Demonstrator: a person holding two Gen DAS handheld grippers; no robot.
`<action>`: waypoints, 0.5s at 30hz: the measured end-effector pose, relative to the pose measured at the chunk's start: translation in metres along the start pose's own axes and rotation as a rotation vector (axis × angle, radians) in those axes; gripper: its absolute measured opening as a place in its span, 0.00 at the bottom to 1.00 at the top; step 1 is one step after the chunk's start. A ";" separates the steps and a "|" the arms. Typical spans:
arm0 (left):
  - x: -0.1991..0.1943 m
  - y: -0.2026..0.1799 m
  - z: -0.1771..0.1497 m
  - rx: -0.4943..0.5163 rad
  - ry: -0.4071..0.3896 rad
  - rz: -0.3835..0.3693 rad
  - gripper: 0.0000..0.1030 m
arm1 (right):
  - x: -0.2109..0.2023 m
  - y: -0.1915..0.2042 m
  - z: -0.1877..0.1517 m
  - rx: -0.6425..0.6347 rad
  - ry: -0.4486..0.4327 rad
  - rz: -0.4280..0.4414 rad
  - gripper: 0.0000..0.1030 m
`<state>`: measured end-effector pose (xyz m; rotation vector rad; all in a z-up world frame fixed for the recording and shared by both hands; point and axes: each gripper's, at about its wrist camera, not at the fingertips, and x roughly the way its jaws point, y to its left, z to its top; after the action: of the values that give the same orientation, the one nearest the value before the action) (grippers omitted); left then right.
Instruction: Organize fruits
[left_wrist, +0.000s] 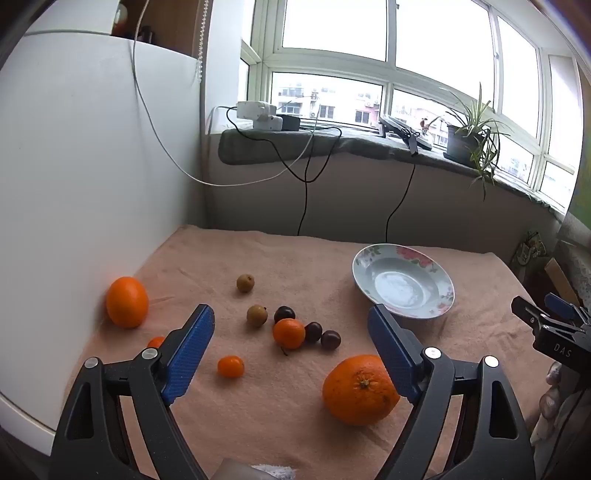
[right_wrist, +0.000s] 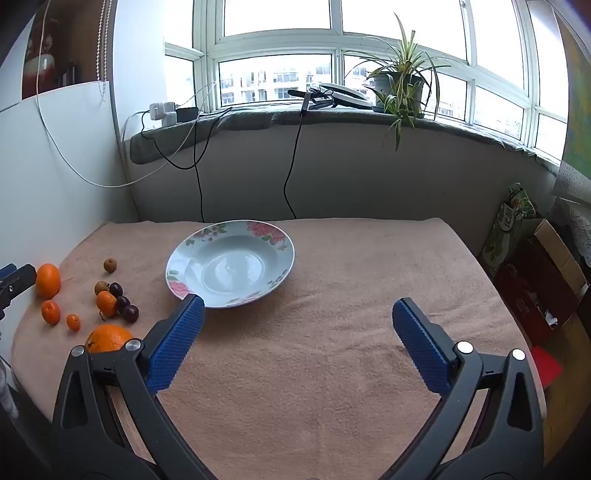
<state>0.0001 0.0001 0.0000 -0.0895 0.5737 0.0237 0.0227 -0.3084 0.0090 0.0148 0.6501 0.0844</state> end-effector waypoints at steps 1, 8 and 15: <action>0.000 0.000 0.000 0.010 -0.008 0.007 0.83 | 0.000 0.000 0.000 0.007 -0.004 0.005 1.00; -0.006 -0.005 -0.005 0.008 -0.015 0.019 0.83 | 0.001 -0.002 0.000 0.001 0.010 0.006 1.00; -0.004 -0.012 -0.005 0.007 -0.013 0.020 0.83 | -0.003 0.001 0.001 0.004 -0.002 0.002 1.00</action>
<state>-0.0049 -0.0122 -0.0009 -0.0766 0.5613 0.0413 0.0212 -0.3079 0.0113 0.0190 0.6486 0.0853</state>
